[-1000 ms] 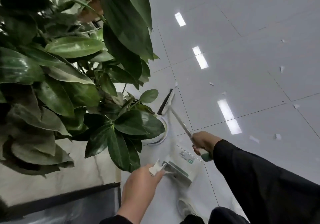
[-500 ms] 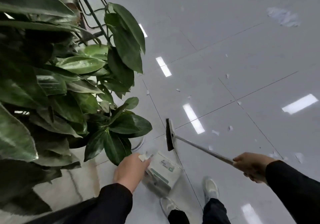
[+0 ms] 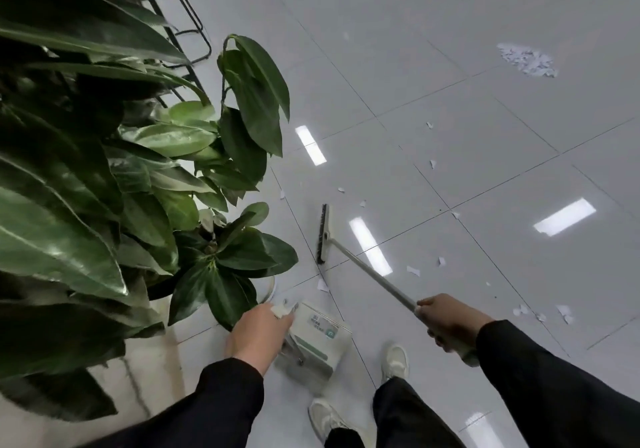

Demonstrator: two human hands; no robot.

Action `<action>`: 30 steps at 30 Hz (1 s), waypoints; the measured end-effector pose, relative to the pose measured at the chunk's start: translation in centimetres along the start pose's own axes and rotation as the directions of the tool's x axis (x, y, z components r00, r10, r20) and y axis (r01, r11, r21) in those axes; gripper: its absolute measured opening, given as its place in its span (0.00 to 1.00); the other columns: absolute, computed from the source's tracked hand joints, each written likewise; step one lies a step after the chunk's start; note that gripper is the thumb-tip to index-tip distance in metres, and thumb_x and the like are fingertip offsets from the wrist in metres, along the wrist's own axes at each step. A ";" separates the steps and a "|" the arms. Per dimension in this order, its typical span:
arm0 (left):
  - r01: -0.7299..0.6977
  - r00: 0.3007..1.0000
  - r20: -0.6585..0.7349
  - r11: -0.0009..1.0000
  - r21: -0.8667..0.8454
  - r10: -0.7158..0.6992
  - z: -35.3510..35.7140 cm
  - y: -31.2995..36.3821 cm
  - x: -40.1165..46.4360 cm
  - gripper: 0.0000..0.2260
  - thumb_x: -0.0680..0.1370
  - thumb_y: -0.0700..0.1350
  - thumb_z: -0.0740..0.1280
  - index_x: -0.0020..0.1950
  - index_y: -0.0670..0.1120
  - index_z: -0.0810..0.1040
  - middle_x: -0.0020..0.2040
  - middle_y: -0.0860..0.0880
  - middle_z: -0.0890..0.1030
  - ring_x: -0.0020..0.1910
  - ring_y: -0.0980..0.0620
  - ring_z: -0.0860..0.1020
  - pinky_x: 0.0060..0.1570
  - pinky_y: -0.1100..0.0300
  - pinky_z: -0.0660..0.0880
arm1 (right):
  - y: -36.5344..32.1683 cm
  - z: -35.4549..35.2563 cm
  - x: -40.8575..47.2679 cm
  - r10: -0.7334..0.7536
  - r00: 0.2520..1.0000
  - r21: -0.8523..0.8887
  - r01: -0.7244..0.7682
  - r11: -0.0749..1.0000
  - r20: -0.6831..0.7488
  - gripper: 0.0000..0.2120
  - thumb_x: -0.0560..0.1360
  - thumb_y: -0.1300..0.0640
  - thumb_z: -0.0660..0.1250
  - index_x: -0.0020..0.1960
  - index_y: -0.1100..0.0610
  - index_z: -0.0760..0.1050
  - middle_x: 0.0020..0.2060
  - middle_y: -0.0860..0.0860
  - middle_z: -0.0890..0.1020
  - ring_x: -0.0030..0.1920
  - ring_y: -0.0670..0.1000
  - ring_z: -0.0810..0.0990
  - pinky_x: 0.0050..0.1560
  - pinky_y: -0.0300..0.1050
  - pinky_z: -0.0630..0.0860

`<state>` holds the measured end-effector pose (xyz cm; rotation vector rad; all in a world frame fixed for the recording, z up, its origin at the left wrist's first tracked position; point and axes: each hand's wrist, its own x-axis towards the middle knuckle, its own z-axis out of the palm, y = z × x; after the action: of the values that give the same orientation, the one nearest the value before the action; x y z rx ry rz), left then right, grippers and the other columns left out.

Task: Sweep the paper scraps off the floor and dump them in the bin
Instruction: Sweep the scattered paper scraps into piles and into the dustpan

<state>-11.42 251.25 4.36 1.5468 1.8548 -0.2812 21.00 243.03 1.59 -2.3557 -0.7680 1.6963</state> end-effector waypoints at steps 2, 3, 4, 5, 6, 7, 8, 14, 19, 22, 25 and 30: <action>-0.010 1.000 0.001 1.000 -0.017 0.010 -0.1 0.5 0.1 0.09 0.79 0.54 0.67 0.47 0.50 0.81 0.40 0.51 0.82 0.41 0.49 0.80 0.37 0.57 0.72 | -1.7 1.0 0.6 -0.030 0.999 0.028 0.029 0.999 0.021 0.06 0.76 0.61 0.58 0.44 0.58 0.74 0.32 0.56 0.70 0.24 0.51 0.66 0.25 0.41 0.63; -0.016 1.000 -0.005 0.999 -0.028 0.016 -0.1 1.2 0.8 0.07 0.79 0.52 0.66 0.45 0.50 0.80 0.40 0.51 0.81 0.41 0.49 0.79 0.36 0.58 0.71 | -2.9 0.9 1.7 -0.038 0.998 0.074 0.034 0.997 0.048 0.06 0.75 0.63 0.58 0.43 0.59 0.73 0.33 0.56 0.68 0.24 0.51 0.65 0.25 0.41 0.62; -0.021 1.000 -0.009 0.999 -0.029 0.021 -0.2 1.8 1.2 0.06 0.79 0.51 0.66 0.45 0.51 0.79 0.39 0.51 0.81 0.40 0.49 0.79 0.36 0.57 0.71 | -4.1 1.0 2.3 -0.054 0.997 0.113 0.047 0.992 0.063 0.05 0.75 0.64 0.58 0.43 0.60 0.72 0.32 0.56 0.67 0.24 0.50 0.64 0.26 0.40 0.62; -0.021 1.000 -0.019 0.999 -0.034 0.021 -0.2 2.1 0.9 0.06 0.79 0.50 0.66 0.44 0.51 0.78 0.39 0.52 0.80 0.40 0.49 0.79 0.36 0.57 0.71 | -4.9 1.3 2.4 -0.071 0.995 0.139 0.060 0.988 0.070 0.04 0.74 0.65 0.58 0.43 0.61 0.72 0.32 0.55 0.66 0.24 0.50 0.64 0.26 0.40 0.62; -0.011 0.999 -0.042 0.999 -0.038 0.009 -0.2 3.2 1.9 0.05 0.79 0.50 0.66 0.44 0.52 0.77 0.39 0.52 0.80 0.40 0.49 0.79 0.37 0.57 0.72 | -6.1 0.9 4.2 -0.083 0.992 0.133 0.070 0.989 0.094 0.03 0.74 0.65 0.59 0.44 0.62 0.72 0.31 0.55 0.67 0.24 0.50 0.64 0.25 0.40 0.64; -0.007 0.999 -0.054 0.999 -0.048 0.004 -0.2 3.9 2.4 0.06 0.79 0.50 0.66 0.44 0.52 0.77 0.39 0.53 0.80 0.40 0.50 0.79 0.39 0.57 0.74 | -7.6 0.7 5.2 -0.099 0.990 0.120 0.087 0.989 0.101 0.03 0.73 0.66 0.60 0.45 0.63 0.72 0.31 0.55 0.68 0.24 0.51 0.66 0.25 0.39 0.65; -0.006 0.998 -0.057 0.998 -0.067 0.002 -0.3 4.2 1.9 0.06 0.80 0.50 0.66 0.44 0.52 0.77 0.40 0.53 0.80 0.40 0.50 0.79 0.40 0.56 0.76 | -8.1 1.0 5.4 -0.105 0.990 0.127 0.093 0.988 0.094 0.03 0.73 0.66 0.61 0.46 0.64 0.72 0.30 0.55 0.69 0.24 0.51 0.67 0.25 0.40 0.65; 0.064 0.988 -0.133 0.987 -0.146 -0.084 -1.6 9.7 4.9 0.09 0.82 0.55 0.66 0.43 0.54 0.75 0.40 0.55 0.79 0.38 0.54 0.76 0.34 0.58 0.69 | -17.7 -1.5 13.2 -0.137 0.976 0.039 0.132 0.990 0.170 0.08 0.76 0.60 0.65 0.39 0.60 0.73 0.28 0.55 0.77 0.27 0.53 0.74 0.29 0.42 0.72; 0.182 0.957 -0.186 0.960 -0.214 -0.223 -2.7 14.8 9.4 0.10 0.82 0.56 0.65 0.45 0.53 0.77 0.38 0.55 0.79 0.38 0.55 0.76 0.33 0.59 0.68 | -25.8 -3.4 20.5 -0.144 0.954 0.102 0.121 0.987 0.262 0.05 0.74 0.64 0.60 0.41 0.64 0.71 0.26 0.56 0.74 0.24 0.53 0.71 0.30 0.43 0.69; 0.199 0.942 -0.214 0.943 -0.268 -0.260 -2.9 17.2 11.8 0.09 0.82 0.55 0.66 0.52 0.51 0.79 0.42 0.54 0.80 0.40 0.53 0.77 0.38 0.59 0.71 | -29.5 -3.9 24.6 -0.121 0.949 0.180 0.069 0.981 0.292 0.08 0.79 0.66 0.57 0.42 0.63 0.70 0.30 0.57 0.73 0.22 0.52 0.70 0.25 0.39 0.69; 0.236 0.925 -0.205 0.908 -0.347 -0.319 -2.7 18.6 13.4 0.13 0.82 0.56 0.66 0.63 0.53 0.79 0.46 0.56 0.82 0.46 0.54 0.79 0.42 0.60 0.73 | -31.0 -4.9 27.9 -0.062 0.940 0.209 -0.010 0.978 0.337 0.09 0.80 0.67 0.56 0.42 0.63 0.69 0.31 0.58 0.73 0.24 0.52 0.70 0.25 0.39 0.70; 0.238 0.940 -0.173 0.927 -0.289 -0.295 -2.7 19.6 14.6 0.17 0.81 0.59 0.65 0.68 0.55 0.77 0.41 0.58 0.79 0.40 0.60 0.76 0.37 0.61 0.70 | -29.0 -8.9 30.1 0.026 0.952 0.206 -0.093 0.974 0.306 0.10 0.79 0.71 0.58 0.40 0.63 0.71 0.32 0.59 0.75 0.27 0.53 0.70 0.29 0.43 0.70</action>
<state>5.06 269.38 2.27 1.1779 2.1772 0.0160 26.89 283.90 -9.28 -2.0195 -0.5199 2.0801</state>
